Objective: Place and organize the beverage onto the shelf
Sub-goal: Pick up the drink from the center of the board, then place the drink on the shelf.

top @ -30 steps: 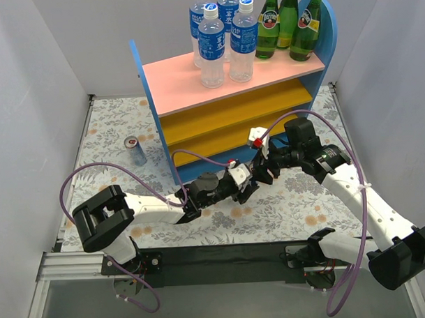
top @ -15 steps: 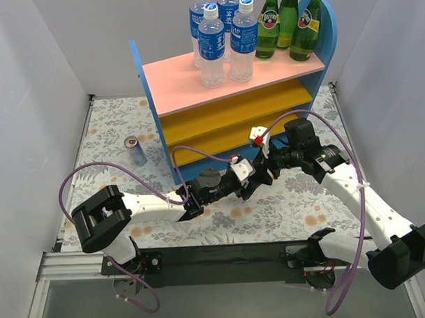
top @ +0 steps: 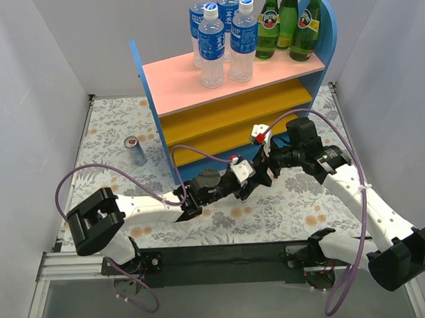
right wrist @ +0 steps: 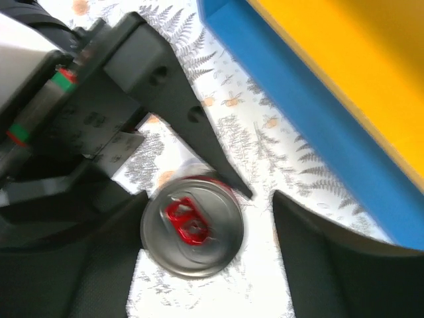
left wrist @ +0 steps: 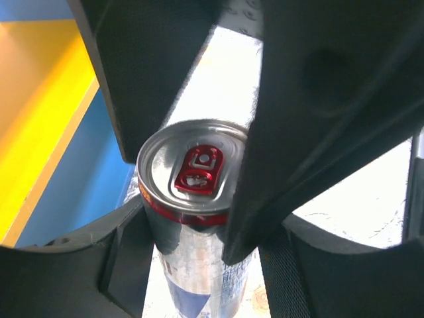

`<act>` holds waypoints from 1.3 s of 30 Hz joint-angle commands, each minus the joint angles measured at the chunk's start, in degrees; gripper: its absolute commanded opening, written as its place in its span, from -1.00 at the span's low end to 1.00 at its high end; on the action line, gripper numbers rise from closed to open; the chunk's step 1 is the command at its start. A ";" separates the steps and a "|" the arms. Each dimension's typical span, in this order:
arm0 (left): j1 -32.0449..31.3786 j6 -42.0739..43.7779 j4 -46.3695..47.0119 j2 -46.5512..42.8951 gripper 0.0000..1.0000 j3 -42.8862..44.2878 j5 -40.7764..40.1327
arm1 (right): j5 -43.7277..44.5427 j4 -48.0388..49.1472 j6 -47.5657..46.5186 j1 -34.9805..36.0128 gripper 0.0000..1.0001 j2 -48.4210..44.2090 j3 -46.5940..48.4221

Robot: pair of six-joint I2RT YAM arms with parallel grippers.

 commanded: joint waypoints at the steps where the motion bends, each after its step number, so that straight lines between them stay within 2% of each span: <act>1: -0.21 -0.41 -1.05 -4.18 -1.00 -0.51 -2.10 | -2.11 1.65 -0.14 1.21 0.68 -3.39 1.90; 4: -0.21 -1.11 -2.10 -6.55 -1.00 -1.65 -2.37 | -2.47 1.13 -1.90 0.34 0.87 -6.02 2.43; 13: -0.21 -1.73 -9.04 -12.88 -1.00 -0.95 -1.93 | -4.84 -6.52 -8.40 -5.19 0.96 -10.69 7.35; 16: -0.30 -2.34 -13.08 -15.86 -1.00 1.42 -0.70 | -0.02 -6.35 -6.48 -9.22 0.96 -12.09 8.15; 17: -0.56 -2.78 -15.70 -16.75 -1.00 3.34 -0.52 | 4.08 -6.08 -6.03 -10.38 0.96 -12.53 7.89; 20: -1.44 -3.05 -22.28 -20.44 -1.00 7.21 0.97 | 9.12 -3.54 -2.96 -15.21 0.96 -14.20 4.29; 26: -1.88 -4.01 -40.38 -22.29 -1.00 25.39 -2.27 | 14.05 3.75 1.09 -20.66 0.97 -17.19 -5.11; 32: -1.88 -3.49 -53.41 -16.94 -1.00 44.98 -17.03 | 11.96 8.50 3.90 -26.20 0.97 -16.14 -8.81; 39: -1.97 0.02 -56.68 -12.54 -1.00 56.52 -28.20 | 9.40 11.32 4.52 -31.30 0.97 -15.00 -11.63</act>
